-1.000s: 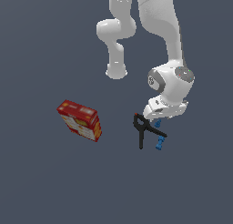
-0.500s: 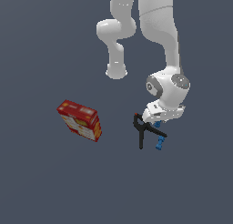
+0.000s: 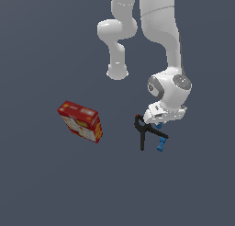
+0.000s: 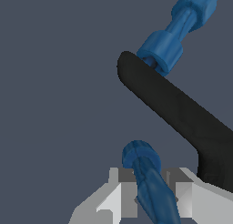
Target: Pick up a designated object from a clutter of objects.
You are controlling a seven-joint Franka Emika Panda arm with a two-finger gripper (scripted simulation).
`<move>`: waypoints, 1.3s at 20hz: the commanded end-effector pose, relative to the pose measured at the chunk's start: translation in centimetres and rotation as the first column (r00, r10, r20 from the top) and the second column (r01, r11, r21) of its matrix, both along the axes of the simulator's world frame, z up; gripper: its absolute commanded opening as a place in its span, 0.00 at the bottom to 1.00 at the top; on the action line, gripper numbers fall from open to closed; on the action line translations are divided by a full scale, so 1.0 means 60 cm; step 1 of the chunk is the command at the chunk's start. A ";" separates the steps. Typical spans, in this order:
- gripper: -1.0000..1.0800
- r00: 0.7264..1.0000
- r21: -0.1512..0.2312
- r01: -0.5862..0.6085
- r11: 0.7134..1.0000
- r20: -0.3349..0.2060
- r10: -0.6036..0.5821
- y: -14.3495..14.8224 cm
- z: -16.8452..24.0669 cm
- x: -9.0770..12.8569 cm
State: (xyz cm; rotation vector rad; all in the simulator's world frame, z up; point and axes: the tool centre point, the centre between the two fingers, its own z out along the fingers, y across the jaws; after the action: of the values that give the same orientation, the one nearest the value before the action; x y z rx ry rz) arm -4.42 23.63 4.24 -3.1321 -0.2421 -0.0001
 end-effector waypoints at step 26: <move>0.00 1.000 0.002 -0.001 1.000 -0.001 0.001 -0.063 0.294 0.047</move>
State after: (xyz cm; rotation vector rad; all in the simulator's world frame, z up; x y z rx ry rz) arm -1.79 20.20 20.21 -3.1305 -0.2435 -0.0002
